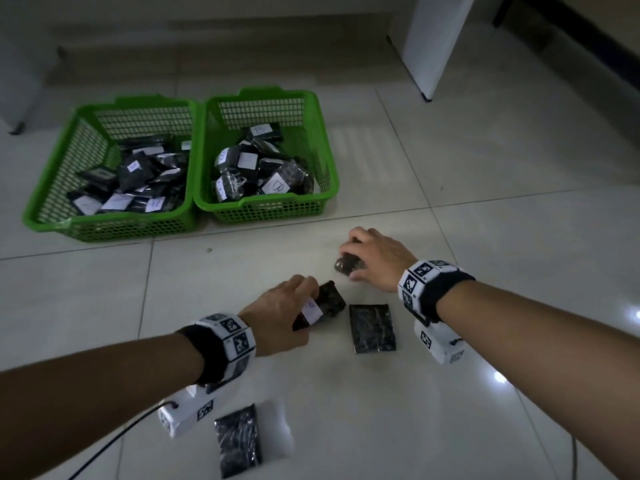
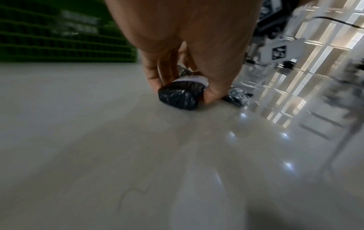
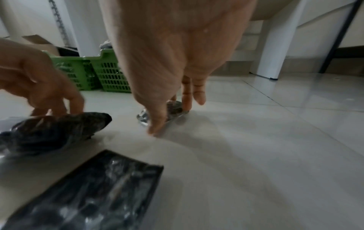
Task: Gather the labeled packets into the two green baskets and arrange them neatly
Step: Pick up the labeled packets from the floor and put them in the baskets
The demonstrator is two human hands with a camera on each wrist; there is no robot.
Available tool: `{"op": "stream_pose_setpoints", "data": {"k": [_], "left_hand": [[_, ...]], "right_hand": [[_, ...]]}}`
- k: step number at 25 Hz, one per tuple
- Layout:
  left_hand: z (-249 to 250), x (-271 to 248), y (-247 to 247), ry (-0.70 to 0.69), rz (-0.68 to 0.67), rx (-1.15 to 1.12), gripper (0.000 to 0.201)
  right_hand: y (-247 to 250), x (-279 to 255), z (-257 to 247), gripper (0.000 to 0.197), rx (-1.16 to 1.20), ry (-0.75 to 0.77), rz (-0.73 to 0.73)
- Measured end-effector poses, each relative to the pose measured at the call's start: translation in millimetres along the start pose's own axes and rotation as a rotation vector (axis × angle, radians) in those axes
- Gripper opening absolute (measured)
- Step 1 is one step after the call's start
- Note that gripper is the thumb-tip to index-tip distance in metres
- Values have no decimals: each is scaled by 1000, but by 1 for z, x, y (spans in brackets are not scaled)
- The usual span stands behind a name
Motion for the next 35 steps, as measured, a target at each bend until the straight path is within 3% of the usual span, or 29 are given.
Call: {"op": "stream_pose_setpoints", "data": {"k": [3, 5, 8, 10, 12, 14, 16, 17, 20, 23, 26, 28, 31, 35], "left_hand": [[-25, -10, 30, 162, 223, -182, 60], [-42, -17, 47, 205, 379, -273, 70], [-61, -30, 65, 268, 500, -286, 73], [-70, -38, 72, 269, 558, -239, 67], [-78, -49, 77, 236, 609, -221, 64], [-87, -63, 84, 223, 658, -218, 62], [-94, -70, 89, 226, 700, -226, 61], [-100, -76, 93, 240, 724, -229, 61], [-121, -90, 106, 255, 792, -213, 60], [-147, -102, 119, 276, 875, -223, 61], [-167, -111, 131, 295, 958, -257, 52], [-183, -116, 140, 347, 1032, -281, 45], [-206, -119, 155, 446, 1119, -349, 41], [-226, -121, 162, 510, 1162, -386, 40]], "right_hand": [[8, 15, -2, 35, 363, -208, 131], [14, 21, -9, 39, 791, -370, 117], [24, 18, -30, 45, 1574, -452, -111], [28, 17, -45, 48, 1800, -389, -304], [32, 20, -60, 56, 1873, -333, -438], [37, 30, -81, 55, 1801, -289, -485], [41, 37, -96, 35, 1656, -247, -460], [43, 43, -107, 28, 1584, -240, -421], [46, 67, -134, 37, 1344, -217, -274], [57, 88, -164, 34, 1181, -137, -35], [61, 113, -185, 19, 1066, -57, 194], [60, 137, -197, 21, 975, -49, 301], [65, 169, -221, 37, 862, 2, 368], [63, 206, -254, 31, 658, 73, 452]]}}
Point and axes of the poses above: each hand's wrist, its own x-axis towards the middle knuckle, its own y-axis out of the back of the hand, z = x × y, the point moved 2 cm from there along x, towards the middle knuckle
